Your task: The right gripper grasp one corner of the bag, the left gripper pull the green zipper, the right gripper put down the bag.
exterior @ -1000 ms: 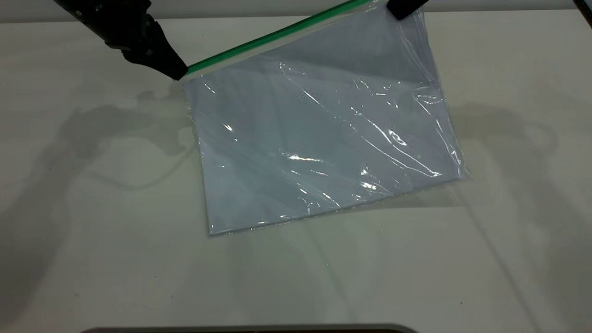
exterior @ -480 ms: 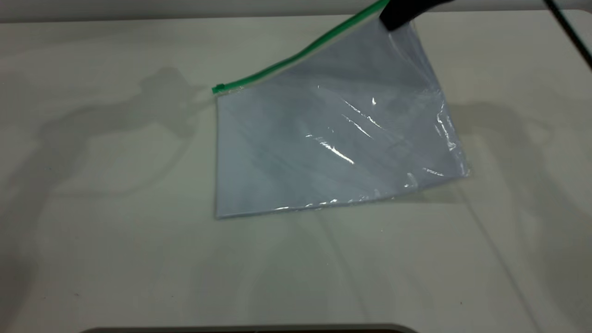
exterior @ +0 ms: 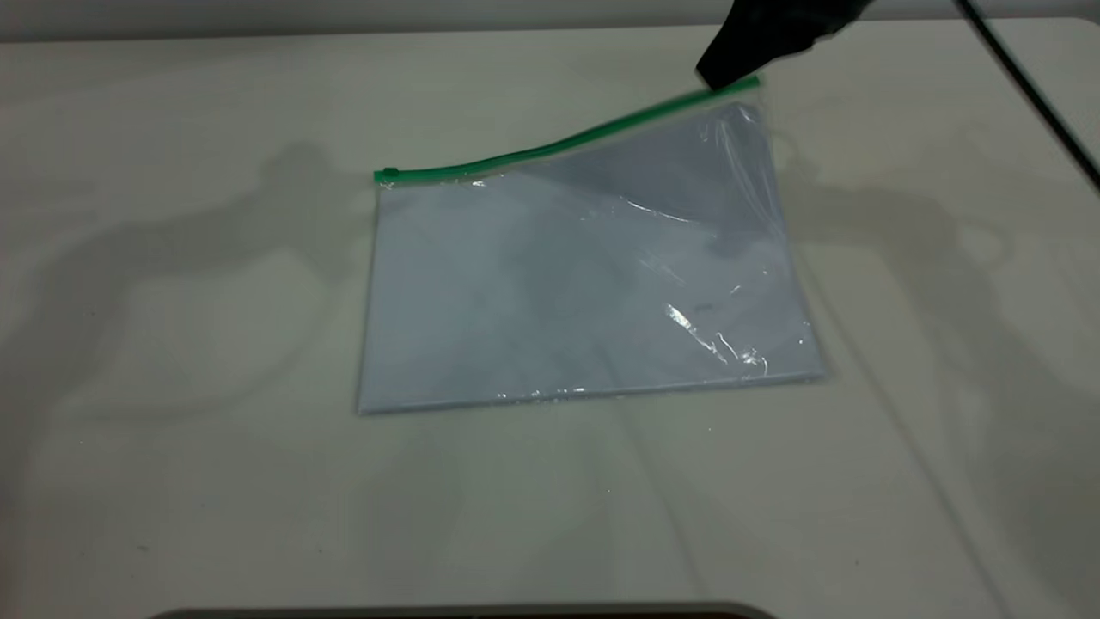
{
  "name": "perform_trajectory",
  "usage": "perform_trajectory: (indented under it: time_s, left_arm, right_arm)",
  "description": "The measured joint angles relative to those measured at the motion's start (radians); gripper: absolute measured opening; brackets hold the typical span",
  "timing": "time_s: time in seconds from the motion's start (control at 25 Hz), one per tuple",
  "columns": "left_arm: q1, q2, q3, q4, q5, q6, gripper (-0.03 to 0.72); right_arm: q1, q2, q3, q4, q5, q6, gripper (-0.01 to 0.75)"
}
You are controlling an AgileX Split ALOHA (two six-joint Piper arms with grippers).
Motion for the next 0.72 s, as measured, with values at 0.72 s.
perform_trajectory:
  time_s: [0.72]
  left_arm:
    - [0.003, -0.633, 0.005, 0.707, 0.267, -0.884, 0.452]
  right_arm:
    - [0.000, -0.916, 0.011, -0.445, 0.539, 0.807, 0.425]
